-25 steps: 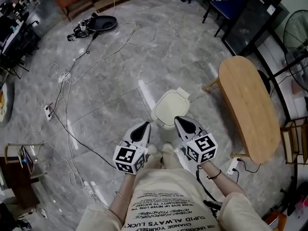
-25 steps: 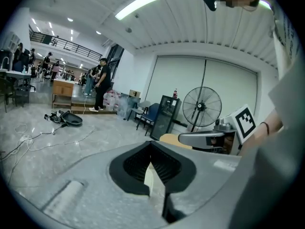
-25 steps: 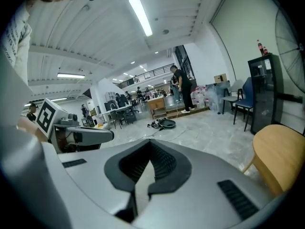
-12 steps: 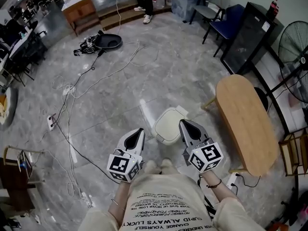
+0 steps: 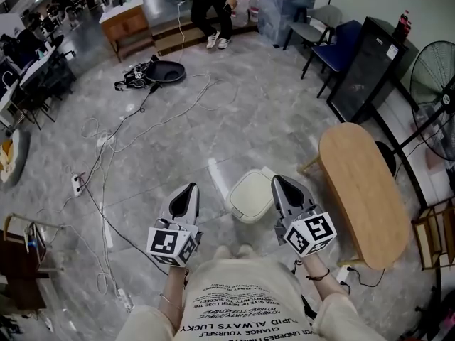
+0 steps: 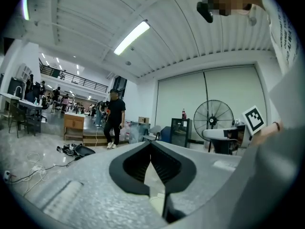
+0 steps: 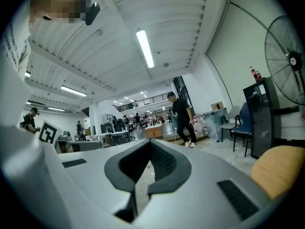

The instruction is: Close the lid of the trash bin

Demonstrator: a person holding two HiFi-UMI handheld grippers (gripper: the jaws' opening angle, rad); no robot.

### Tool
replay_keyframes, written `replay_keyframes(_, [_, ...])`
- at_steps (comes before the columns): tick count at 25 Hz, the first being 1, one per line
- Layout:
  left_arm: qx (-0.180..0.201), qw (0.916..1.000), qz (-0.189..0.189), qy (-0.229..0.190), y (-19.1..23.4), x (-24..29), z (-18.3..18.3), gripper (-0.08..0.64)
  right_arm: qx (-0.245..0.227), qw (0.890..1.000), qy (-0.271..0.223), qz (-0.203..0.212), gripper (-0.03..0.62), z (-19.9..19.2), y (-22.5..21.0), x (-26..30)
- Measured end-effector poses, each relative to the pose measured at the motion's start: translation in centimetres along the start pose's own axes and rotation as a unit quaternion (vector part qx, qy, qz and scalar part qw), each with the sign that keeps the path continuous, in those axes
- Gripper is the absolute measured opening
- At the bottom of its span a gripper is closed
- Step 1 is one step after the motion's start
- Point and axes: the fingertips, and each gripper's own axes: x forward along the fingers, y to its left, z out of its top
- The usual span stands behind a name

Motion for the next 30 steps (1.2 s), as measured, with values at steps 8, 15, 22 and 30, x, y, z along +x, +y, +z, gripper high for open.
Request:
replay_keyframes(8, [0.010,0.9997,0.017,-0.017,1.2,-1.1,0.9,0.023,-0.009,1.000,-0.016,-0.007,0.003,1.2,-0.5,-0.6])
replay_keyframes(15, [0.022,0.9994,0.018,-0.018,1.2,-1.4,1.2,0.023,-0.023,1.000,-0.013,-0.010,0.005,1.2,-0.5,-0.8])
replay_keyframes(22, [0.024,0.9994,0.019,-0.015,1.2,-2.2,0.7,0.023,-0.022,1.000,-0.003,-0.012,0.005,0.3,-0.2,-1.0])
replay_keyframes(30, [0.032,0.9992,0.021,-0.011,1.1,-2.6,0.4,0.023,-0.020,1.000,0.000,-0.010,0.005,-0.2,0.1,-0.9])
